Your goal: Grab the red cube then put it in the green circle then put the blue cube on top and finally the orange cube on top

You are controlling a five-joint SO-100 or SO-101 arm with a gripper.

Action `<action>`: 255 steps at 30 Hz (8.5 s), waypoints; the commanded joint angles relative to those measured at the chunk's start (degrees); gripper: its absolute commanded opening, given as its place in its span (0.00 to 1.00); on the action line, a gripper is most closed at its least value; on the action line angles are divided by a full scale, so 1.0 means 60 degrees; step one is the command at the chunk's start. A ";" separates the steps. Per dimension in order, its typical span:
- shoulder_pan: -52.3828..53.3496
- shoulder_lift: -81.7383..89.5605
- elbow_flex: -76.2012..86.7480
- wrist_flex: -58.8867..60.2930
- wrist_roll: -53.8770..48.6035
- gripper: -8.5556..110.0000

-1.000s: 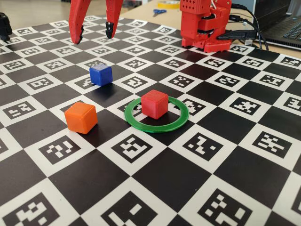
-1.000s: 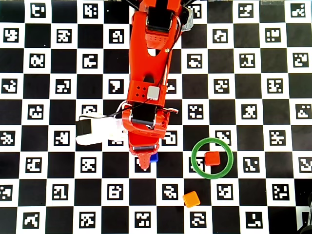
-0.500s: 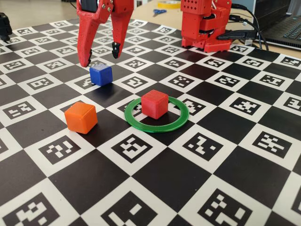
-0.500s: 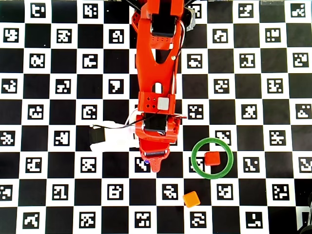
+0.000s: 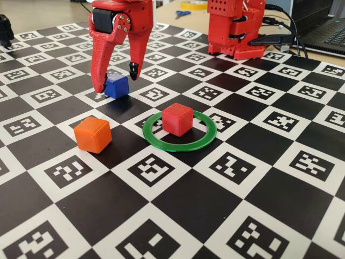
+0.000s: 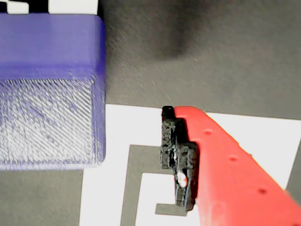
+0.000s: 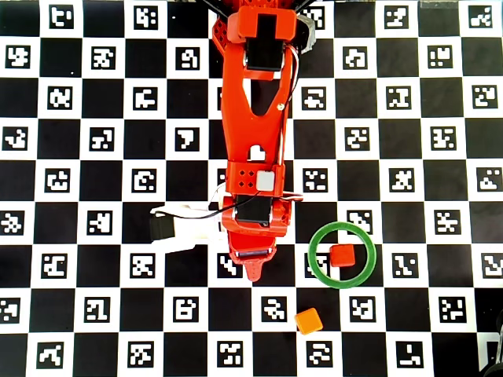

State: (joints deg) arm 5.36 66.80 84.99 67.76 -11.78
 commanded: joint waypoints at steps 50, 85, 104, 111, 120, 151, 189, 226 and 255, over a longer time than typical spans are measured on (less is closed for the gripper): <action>0.0161 0.0527 -0.0645 -0.0439 0.0088 0.14; -0.3076 0.0850 -0.6284 0.4805 0.3442 0.14; -0.4482 -0.1816 -0.8306 0.4438 0.4453 0.14; -0.4380 -0.2505 -0.8438 0.4028 0.4438 0.14; -0.4175 -0.2681 -0.8174 0.3823 0.4380 0.14; -0.4087 -0.2388 -0.6240 0.2959 0.4263 0.20; -0.2900 -0.1787 -1.0854 0.5962 0.2051 0.43; -0.2007 -0.7324 -1.4795 0.3237 0.0117 0.43; -0.2051 -0.7998 -1.4985 0.2871 0.0190 0.36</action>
State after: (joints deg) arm -7.21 17.14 1.05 86.13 -10.99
